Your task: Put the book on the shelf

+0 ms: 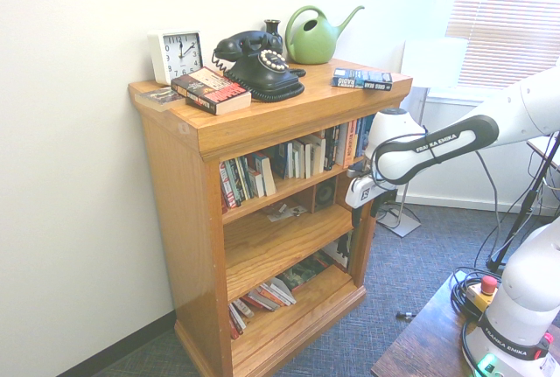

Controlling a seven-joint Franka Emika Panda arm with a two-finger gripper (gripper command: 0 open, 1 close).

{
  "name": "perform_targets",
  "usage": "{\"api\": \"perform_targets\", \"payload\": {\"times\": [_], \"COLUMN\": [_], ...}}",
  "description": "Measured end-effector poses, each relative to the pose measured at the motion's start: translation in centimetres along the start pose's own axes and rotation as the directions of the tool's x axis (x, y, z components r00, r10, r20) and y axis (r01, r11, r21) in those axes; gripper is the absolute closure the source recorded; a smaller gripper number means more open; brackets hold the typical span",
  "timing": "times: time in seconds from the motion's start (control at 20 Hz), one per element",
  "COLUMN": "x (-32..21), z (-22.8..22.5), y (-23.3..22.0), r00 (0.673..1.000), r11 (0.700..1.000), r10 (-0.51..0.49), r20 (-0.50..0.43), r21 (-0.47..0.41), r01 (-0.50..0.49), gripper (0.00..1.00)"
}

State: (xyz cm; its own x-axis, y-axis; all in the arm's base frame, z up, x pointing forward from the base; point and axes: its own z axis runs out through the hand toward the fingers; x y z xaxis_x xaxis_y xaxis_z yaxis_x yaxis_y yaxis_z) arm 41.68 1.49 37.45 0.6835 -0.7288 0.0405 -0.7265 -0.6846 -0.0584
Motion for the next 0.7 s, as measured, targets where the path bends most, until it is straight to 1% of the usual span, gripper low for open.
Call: {"api": "perform_targets", "payload": {"times": [0.15, 0.35, 0.45, 0.55, 0.7], "x": [0.2, 1.1, 1.3, 0.9, -0.2], "z": [0.2, 0.8, 0.3, -1.3, -4.9], "y": [0.1, 1.7, 2.8, 3.8, 5.6], "r00": [1.000, 0.998, 0.994, 0.984, 0.949], "r11": [1.000, 0.998, 0.997, 0.996, 0.992], "r10": [0.001, 0.009, 0.018, 0.020, 0.002], "r20": [-0.009, -0.056, -0.105, -0.178, -0.314], "r21": [-0.014, -0.058, -0.072, -0.084, -0.119], "r01": [-0.001, -0.012, -0.026, -0.035, -0.041], "gripper": [0.00, 0.00, 0.00, 0.00, 0.00]}}
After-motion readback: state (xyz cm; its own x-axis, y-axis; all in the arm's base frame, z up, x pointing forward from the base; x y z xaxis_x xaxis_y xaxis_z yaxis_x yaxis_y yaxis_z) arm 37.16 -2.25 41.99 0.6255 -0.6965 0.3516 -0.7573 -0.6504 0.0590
